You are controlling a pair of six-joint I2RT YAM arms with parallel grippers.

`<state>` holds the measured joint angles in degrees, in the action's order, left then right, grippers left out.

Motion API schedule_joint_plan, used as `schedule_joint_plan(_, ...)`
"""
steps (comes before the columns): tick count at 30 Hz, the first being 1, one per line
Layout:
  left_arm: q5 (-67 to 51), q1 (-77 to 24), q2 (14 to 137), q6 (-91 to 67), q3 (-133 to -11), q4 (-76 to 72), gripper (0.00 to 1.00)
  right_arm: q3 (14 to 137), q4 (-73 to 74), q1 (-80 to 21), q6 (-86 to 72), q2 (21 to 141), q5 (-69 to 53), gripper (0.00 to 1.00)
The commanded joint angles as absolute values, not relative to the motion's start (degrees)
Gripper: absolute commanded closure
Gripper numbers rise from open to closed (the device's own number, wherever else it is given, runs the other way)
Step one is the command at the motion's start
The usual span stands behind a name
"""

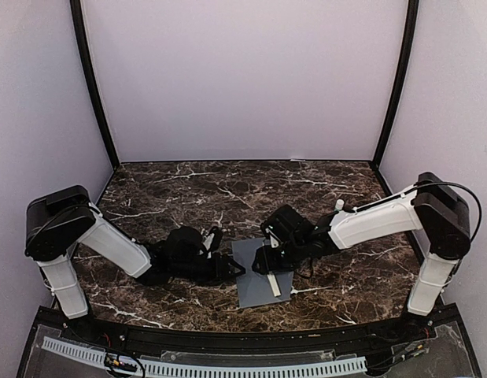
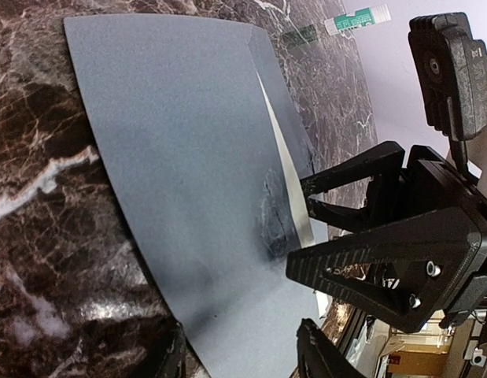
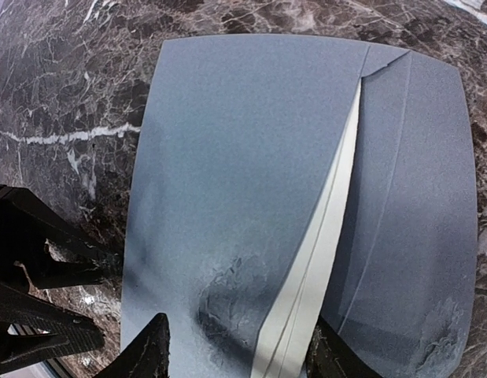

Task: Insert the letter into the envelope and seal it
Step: Place the letter in the envelope.

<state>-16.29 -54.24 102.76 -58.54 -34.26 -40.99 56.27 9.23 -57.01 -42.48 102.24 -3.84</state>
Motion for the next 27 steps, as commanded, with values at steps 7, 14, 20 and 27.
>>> schedule_joint_plan(7, -17.8, -54.5, 104.2, -59.5, -35.0, -42.1, 0.54, 58.3, 8.4, -58.7, -43.5, 104.3, -4.5, 0.45)
schedule_joint_plan(14, -16.4, -54.5, 102.7, -59.5, -33.6, -42.2, 0.54, 57.8, 11.4, -58.7, -43.7, 101.8, -0.4, 0.42)
schedule_joint_plan(20, -15.5, -54.5, 100.8, -59.5, -32.0, -41.3, 0.49, 56.9, 15.6, -58.6, -43.5, 98.8, 4.5, 0.36)
schedule_joint_plan(27, -15.7, -55.8, 101.0, -59.9, -31.9, -41.3, 0.49, 53.7, 13.2, -59.2, -45.1, 97.2, 1.5, 0.36)
